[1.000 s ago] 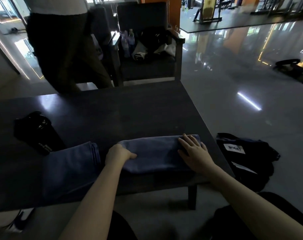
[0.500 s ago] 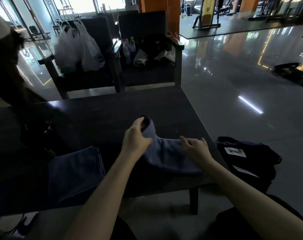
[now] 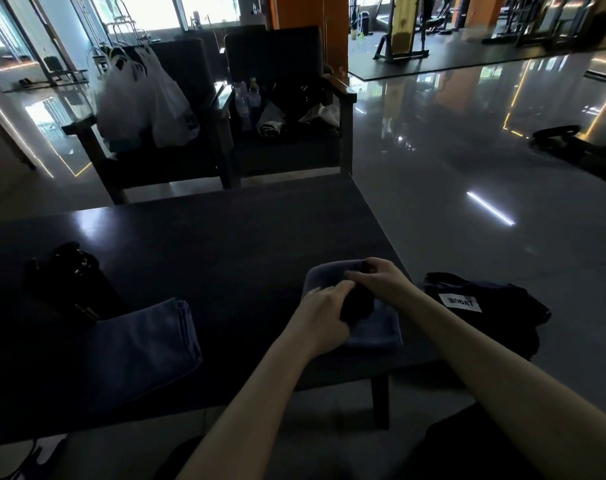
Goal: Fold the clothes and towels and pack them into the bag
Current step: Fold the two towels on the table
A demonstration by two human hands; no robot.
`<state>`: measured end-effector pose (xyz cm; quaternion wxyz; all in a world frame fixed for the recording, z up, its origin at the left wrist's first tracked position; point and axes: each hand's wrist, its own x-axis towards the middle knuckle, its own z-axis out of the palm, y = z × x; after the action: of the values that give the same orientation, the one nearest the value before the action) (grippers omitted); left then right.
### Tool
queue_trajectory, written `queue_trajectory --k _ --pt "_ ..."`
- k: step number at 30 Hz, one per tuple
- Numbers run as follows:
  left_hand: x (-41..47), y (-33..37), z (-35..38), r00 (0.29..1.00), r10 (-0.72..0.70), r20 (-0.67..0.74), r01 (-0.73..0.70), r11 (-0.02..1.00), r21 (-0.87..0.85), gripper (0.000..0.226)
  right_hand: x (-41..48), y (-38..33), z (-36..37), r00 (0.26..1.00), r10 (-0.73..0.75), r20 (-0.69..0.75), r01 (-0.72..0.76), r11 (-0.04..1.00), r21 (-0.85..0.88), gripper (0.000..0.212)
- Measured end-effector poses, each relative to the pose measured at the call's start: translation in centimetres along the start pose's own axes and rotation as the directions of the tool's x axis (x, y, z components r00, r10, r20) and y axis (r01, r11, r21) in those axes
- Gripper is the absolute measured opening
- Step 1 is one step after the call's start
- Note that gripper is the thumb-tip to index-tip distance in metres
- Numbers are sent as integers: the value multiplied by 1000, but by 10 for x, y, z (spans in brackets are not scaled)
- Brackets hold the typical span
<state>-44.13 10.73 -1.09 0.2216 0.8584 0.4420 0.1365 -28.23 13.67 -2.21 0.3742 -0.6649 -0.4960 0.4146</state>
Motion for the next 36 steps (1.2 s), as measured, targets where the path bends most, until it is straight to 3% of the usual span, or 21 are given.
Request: queue_trajectory --k 3,4,6,8,11,17,23,28,36 --pt "-3 1 -2 995 -98 -30 85 954 -286 26 4 10 -3 999 15 -50 -15 1000 -13 9" --pt "-2 -2 -2 985 -133 -108 95 949 -299 22 5 12 -5 998 26 -61 -27 999 -19 9" --pt "2 -12 1 959 -196 -207 163 973 -166 28 7 17 -9 995 57 -87 -62 997 -44 9" --pt "3 -18 4 947 -305 -101 297 951 -88 46 7 19 -14 990 79 -119 -89 992 -84 11" --pt "4 -18 11 920 -387 68 393 908 -149 59 4 22 -19 982 106 -155 -128 981 -145 24" --pt "11 -8 22 943 -334 -4 330 935 -128 61 1 27 -20 963 101 -249 -161 958 -237 33" --pt "28 -2 20 972 -234 25 221 943 250 47 -3 31 -11 953 20 -303 -189 821 -539 41" --pt "44 -11 35 976 -177 127 127 937 327 56 -6 39 -4 926 -94 -366 -149 800 -582 42" --pt "34 -19 52 978 -181 103 129 916 380 59 -11 39 -3 905 -264 -334 -10 772 -636 50"
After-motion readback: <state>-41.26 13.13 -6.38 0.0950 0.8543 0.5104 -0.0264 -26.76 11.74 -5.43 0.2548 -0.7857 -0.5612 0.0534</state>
